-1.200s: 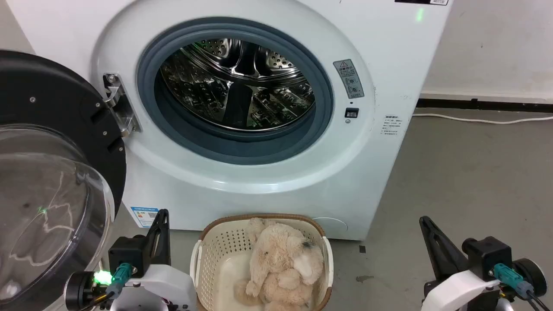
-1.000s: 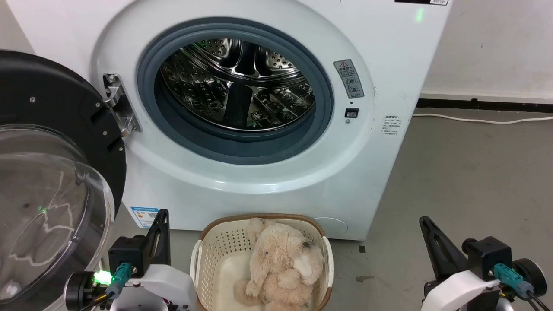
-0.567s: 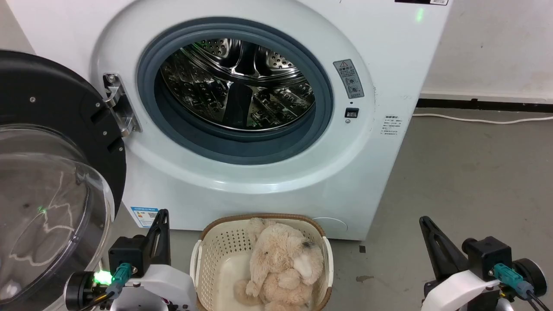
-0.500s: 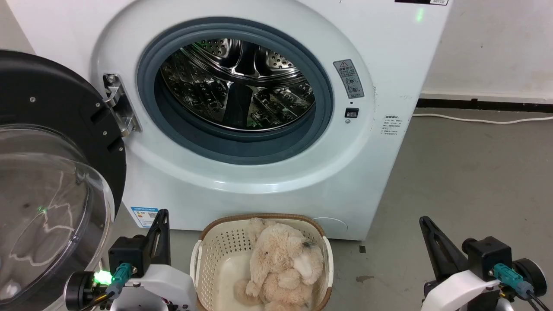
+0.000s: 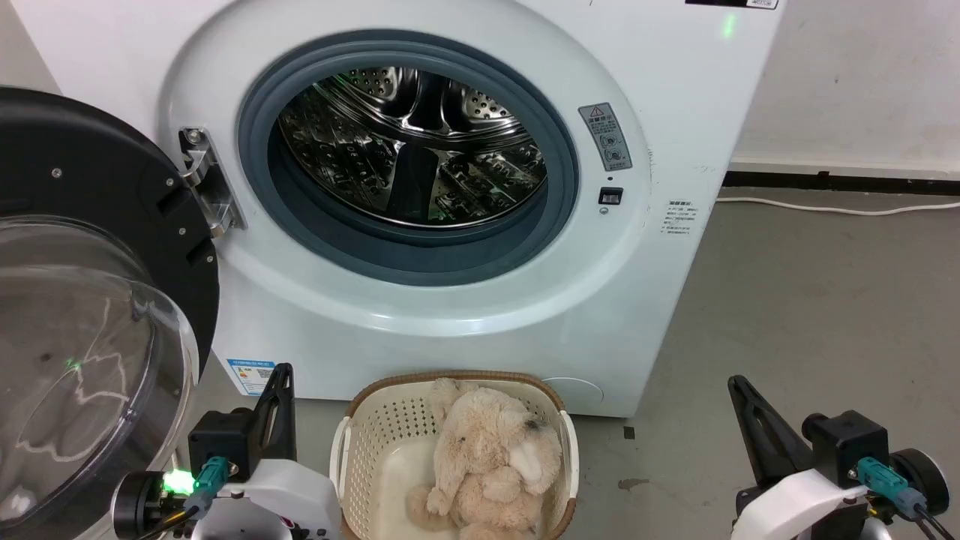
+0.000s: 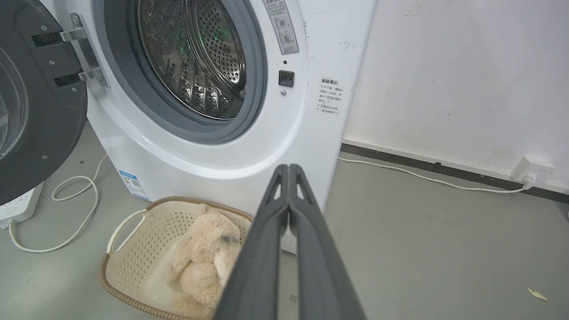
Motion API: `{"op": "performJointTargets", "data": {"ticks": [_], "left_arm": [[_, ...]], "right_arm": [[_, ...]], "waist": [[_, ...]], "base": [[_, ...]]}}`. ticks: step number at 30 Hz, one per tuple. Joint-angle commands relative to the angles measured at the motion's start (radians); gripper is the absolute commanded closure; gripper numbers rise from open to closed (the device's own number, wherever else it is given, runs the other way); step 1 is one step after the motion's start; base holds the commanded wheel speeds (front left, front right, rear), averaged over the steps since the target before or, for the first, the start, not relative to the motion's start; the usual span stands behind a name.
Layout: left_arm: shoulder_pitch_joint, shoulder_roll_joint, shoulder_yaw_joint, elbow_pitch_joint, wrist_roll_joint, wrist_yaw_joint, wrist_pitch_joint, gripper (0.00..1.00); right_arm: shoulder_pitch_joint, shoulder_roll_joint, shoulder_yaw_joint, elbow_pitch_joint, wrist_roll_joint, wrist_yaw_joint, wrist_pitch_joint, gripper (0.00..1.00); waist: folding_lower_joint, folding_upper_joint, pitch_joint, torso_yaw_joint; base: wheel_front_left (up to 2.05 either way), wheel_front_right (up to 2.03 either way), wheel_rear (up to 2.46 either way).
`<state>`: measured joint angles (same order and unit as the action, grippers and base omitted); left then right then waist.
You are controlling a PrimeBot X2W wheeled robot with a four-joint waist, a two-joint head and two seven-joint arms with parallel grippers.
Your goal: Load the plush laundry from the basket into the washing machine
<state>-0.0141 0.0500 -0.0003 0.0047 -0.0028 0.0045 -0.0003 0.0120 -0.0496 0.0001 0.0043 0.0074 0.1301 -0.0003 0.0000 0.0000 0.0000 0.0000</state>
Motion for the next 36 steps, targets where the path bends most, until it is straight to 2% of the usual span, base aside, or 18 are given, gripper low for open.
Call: {"op": "performJointTargets", "data": {"ticks": [1, 11, 12, 36], "left_arm": [[0.014, 0.000, 0.000, -0.005, 0.003, -0.005, 0.000, 1.00], [0.014, 0.000, 0.000, -0.005, 0.003, -0.005, 0.000, 1.00], [0.000, 0.000, -0.001, 0.000, 0.000, 0.000, 0.000, 0.00], [-0.023, 0.000, -0.053, 0.035, -0.068, 0.000, -0.044, 0.00]], "right_arm": [[-0.012, -0.001, 0.000, -0.004, -0.007, 0.001, 0.000, 1.00], [-0.012, -0.001, 0.000, -0.004, -0.007, 0.001, 0.000, 1.00], [0.000, 0.000, 0.000, 0.000, 0.000, 0.000, 0.000, 0.00], [0.008, 0.000, 0.006, 0.004, 0.072, 0.000, -0.044, 0.00]], "waist": [[0.0000, 0.0000, 0.000, 0.000], [0.0000, 0.0000, 0.000, 0.000], [0.0000, 0.0000, 0.000, 0.000], [0.0001, 0.0000, 0.029, -0.002]], "base": [[0.00, 0.00, 0.00], [0.00, 0.00, 0.00], [0.00, 0.00, 0.00], [0.00, 0.00, 0.00]]}}
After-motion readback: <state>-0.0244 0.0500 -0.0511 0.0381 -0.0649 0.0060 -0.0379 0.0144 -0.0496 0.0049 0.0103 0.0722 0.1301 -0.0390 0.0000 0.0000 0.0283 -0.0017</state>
